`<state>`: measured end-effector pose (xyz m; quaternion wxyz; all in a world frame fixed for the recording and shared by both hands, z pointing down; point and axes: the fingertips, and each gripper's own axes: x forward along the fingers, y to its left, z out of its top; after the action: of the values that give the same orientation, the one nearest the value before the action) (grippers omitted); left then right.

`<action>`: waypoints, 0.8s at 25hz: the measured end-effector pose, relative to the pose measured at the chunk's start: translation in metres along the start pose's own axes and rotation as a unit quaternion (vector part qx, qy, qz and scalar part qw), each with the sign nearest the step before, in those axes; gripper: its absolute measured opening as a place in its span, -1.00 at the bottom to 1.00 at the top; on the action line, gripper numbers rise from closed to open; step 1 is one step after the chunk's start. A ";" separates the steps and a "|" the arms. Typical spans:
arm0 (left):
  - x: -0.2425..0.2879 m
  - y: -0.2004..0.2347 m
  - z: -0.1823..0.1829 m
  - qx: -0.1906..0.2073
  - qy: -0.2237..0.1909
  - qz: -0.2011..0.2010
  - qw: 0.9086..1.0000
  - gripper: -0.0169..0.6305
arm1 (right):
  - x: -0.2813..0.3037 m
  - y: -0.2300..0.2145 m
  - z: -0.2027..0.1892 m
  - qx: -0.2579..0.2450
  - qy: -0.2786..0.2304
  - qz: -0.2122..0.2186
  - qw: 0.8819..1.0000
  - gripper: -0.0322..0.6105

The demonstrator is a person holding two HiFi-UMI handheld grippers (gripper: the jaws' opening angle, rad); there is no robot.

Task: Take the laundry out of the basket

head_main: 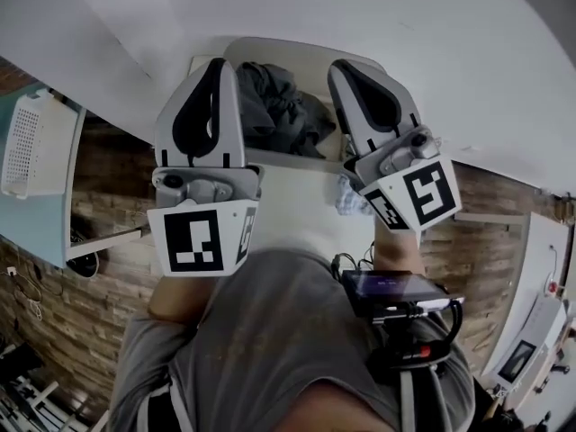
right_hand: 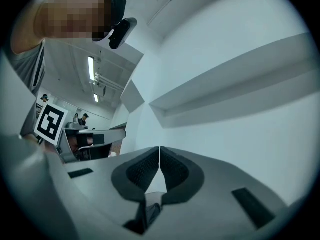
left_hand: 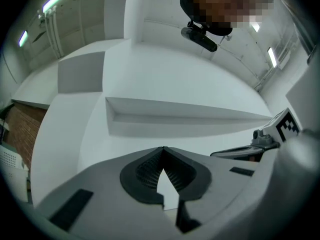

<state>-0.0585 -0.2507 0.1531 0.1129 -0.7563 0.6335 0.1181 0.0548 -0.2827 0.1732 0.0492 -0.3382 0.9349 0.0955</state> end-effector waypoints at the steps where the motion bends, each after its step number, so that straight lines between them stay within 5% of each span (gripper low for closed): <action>1: -0.002 0.005 0.001 0.004 -0.002 0.005 1.000 -0.92 | 0.006 0.004 -0.001 0.000 0.000 0.008 1.000 -0.86; 4: -0.006 0.016 -0.001 0.025 0.003 0.016 1.000 -0.92 | 0.021 0.013 -0.004 0.000 0.003 0.027 1.000 -0.86; 20: 0.014 0.068 -0.031 -0.007 0.020 0.048 0.999 -0.92 | 0.090 0.015 -0.039 -0.010 0.042 0.058 0.997 -0.84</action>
<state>-0.1219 -0.2853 0.1767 0.0890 -0.7280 0.6704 0.1121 -0.0250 -0.3362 0.1990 0.0010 -0.2875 0.9532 0.0937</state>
